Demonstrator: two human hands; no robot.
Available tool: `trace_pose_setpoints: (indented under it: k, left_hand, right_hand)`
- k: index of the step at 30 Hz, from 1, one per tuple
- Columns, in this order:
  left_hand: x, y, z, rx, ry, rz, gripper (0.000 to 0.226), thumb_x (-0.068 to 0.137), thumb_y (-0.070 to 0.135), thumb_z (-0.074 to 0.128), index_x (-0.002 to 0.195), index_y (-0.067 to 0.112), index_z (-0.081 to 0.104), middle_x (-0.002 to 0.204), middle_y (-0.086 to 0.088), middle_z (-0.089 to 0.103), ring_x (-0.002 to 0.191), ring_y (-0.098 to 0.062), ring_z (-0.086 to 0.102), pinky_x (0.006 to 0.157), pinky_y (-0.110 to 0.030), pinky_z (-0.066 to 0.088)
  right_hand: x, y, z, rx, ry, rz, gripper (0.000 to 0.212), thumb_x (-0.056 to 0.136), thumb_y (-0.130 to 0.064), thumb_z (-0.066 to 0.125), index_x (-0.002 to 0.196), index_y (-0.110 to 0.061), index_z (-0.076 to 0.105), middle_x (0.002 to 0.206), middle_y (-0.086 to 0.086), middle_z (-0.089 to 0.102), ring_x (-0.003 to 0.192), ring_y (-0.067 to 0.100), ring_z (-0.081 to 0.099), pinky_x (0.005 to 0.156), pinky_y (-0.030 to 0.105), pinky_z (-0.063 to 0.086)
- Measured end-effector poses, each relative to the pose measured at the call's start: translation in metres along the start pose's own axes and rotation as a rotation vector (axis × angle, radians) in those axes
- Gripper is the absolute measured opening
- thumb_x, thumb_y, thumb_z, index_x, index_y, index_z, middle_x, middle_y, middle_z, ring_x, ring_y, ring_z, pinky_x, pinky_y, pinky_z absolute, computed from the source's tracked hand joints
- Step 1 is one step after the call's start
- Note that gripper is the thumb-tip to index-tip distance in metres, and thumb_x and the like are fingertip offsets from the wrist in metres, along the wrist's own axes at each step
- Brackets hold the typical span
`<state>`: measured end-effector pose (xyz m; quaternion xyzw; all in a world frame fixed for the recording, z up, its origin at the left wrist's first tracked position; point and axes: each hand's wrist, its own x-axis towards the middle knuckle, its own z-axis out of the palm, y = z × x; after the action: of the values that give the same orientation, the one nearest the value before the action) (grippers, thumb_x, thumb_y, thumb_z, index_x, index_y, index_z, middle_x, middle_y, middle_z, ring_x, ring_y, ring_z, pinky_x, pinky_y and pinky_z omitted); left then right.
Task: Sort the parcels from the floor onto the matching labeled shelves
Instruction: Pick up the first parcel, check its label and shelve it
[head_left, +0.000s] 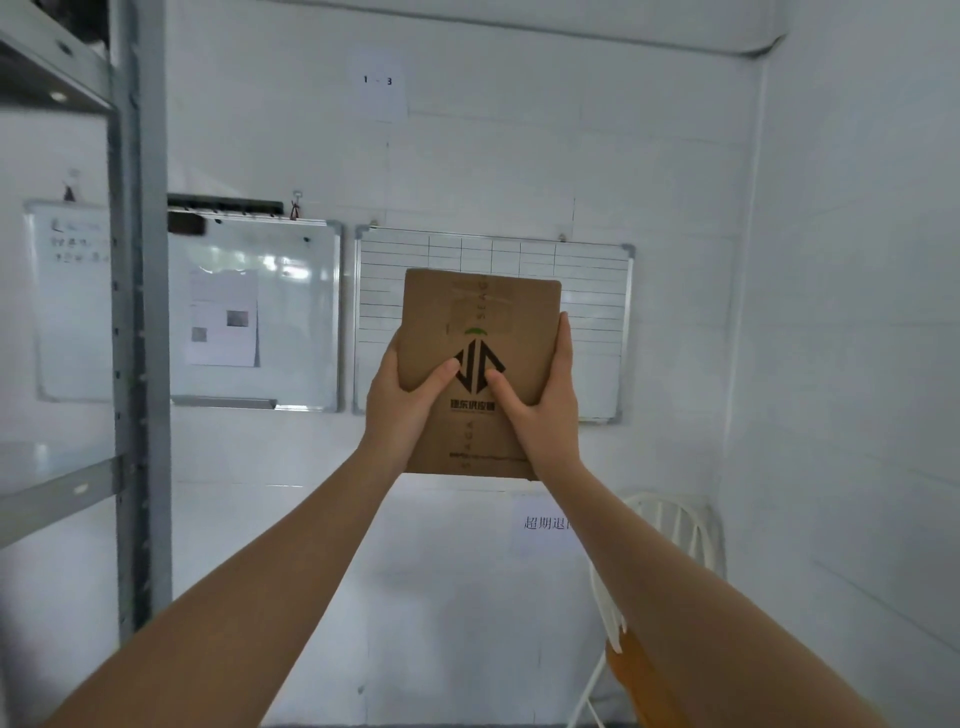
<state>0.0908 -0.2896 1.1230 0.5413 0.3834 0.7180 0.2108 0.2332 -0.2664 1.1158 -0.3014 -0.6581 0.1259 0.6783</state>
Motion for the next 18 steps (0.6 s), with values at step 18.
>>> trace_pose_setpoints:
  k: [18]
  left_hand:
    - [-0.02, 0.025, 0.018, 0.23, 0.083, 0.198, 0.082, 0.08, 0.033, 0.067, 0.146, 0.027, 0.018, 0.146, -0.008, 0.035, 0.129, -0.022, 0.04, 0.104, -0.044, 0.041]
  right_hand:
    - [0.004, -0.017, -0.028, 0.391, -0.018, 0.238, 0.073, 0.079, -0.041, 0.069, 0.141, -0.04, 0.03, 0.132, -0.002, 0.056, 0.108, 0.016, 0.063, 0.09, 0.041, 0.054]
